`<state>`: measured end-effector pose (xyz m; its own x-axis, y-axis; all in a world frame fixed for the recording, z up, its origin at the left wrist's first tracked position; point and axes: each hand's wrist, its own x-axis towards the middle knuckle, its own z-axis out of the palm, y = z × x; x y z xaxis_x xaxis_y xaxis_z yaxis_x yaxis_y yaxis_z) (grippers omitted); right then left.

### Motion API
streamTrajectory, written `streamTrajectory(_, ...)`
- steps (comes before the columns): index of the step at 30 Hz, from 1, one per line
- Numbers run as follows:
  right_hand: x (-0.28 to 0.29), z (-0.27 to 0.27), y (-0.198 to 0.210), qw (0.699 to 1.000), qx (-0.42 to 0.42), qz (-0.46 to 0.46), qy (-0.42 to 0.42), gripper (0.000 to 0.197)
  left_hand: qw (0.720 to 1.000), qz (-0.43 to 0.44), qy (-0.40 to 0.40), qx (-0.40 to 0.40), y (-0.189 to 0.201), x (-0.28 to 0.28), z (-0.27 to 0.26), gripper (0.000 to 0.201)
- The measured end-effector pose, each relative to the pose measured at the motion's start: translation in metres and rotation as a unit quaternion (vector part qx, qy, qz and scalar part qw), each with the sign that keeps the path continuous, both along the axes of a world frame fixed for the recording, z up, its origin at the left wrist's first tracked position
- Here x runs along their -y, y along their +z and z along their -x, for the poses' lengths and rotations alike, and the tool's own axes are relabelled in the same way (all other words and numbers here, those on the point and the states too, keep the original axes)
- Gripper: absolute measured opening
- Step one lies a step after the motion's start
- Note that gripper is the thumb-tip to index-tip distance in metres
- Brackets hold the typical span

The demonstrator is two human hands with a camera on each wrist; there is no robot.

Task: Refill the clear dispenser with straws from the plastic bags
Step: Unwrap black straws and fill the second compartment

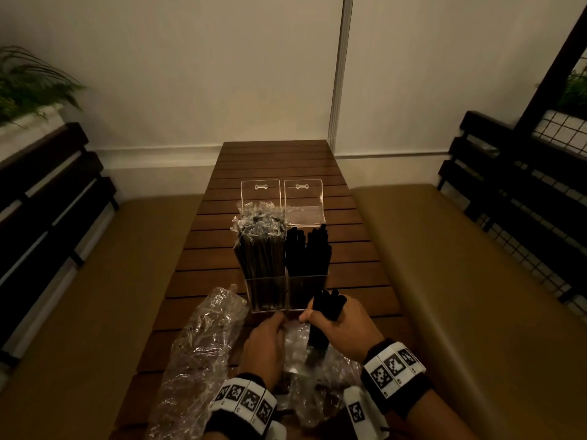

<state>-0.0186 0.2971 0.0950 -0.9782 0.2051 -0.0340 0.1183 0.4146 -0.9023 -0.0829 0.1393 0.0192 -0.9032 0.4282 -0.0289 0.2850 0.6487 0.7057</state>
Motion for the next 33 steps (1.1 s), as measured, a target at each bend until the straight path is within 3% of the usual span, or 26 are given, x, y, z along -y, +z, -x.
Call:
streamTrajectory(4, -0.008, -0.005, 0.005, 1.0, -0.013, 0.011, 0.002, 0.013, 0.999, 0.032, 0.041, -0.001, -0.001, 0.001, 0.005, 0.021)
streamTrajectory(9, -0.018, 0.001, 0.021, 0.988, -0.099, 0.081, -0.088, 0.016, 0.997, 0.063, 0.036, -0.001, -0.003, -0.003, 0.003, 0.018)
streamTrajectory(14, -0.029, 0.018, 0.068, 0.956, -0.198, 0.119, -0.182, 0.03, 0.997, 0.067, 0.033, 0.01, -0.001, -0.004, -0.001, 0.019)
streamTrajectory(19, -0.042, 0.044, 0.118, 0.914, -0.295, 0.12, -0.252, 0.014, 0.998, 0.064, 0.02, 0.007, 0.002, -0.005, -0.008, 0.021)
streamTrajectory(21, -0.046, 0.057, 0.127, 0.903, -0.311, 0.122, -0.271, 0.02, 0.998, 0.065, 0.018, 0.002, 0.0, -0.006, -0.009, 0.027)
streamTrajectory(24, -0.05, 0.076, 0.133, 0.909, -0.293, 0.107, -0.277, 0.021, 0.998, 0.057, 0.01, 0.01, 0.0, -0.006, -0.01, 0.03)
streamTrajectory(33, -0.053, 0.104, 0.115, 0.935, -0.255, -0.051, -0.241, 0.024, 0.999, 0.036, 0.004, 0.02, -0.015, -0.004, -0.004, 0.024)
